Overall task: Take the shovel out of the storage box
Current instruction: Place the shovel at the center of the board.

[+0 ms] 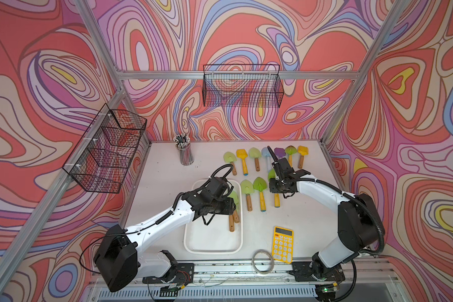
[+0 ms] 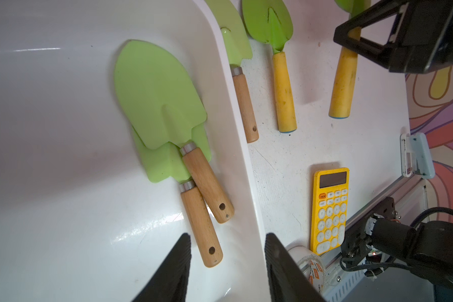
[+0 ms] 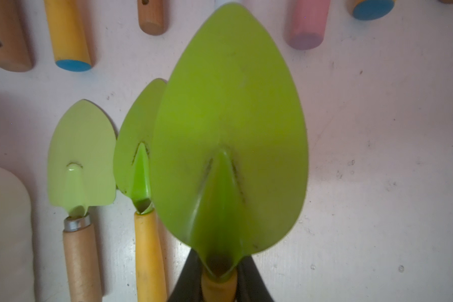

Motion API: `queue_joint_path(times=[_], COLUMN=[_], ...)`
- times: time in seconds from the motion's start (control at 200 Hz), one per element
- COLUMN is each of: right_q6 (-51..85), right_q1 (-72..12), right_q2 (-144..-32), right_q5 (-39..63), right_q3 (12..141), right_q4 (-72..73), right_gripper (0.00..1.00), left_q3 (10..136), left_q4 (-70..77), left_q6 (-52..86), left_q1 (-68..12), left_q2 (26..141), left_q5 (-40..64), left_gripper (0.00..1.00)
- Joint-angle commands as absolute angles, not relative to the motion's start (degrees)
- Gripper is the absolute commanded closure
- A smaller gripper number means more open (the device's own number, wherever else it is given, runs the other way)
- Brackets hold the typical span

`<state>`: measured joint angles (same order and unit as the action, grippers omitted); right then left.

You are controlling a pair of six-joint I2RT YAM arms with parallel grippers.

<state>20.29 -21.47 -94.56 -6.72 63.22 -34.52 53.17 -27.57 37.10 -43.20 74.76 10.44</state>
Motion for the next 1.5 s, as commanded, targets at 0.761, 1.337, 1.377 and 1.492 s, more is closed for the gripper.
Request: queue_joint_path(times=[0.761,1.337,1.377,1.492], right_q6=[18.97,19.42,19.43,19.5], right_q1=[-20.02,-19.98,-20.03,-19.99], right_q2=[-103.71,-104.4,-104.11,-103.0], right_q5=[-6.88,-7.41,-7.68,-7.96], right_q3=[65.3,64.33,64.25,64.3], right_q4=[-31.53,-31.19,-31.26,-31.82], right_gripper=[0.88,0.73,0.72,0.68], left_q3=[54.06,53.61,53.83,54.39], left_q4=[-27.94,-28.13,-28.21,-28.24], left_q6=[37.65,37.88,37.93,37.97], left_q1=[-44.12,-44.12,-44.12,-44.12], left_q2=[75.43,75.12,75.38,76.28], left_q5=[9.64,8.99,8.88,9.21], left_gripper=[0.49,0.48,0.48,0.48])
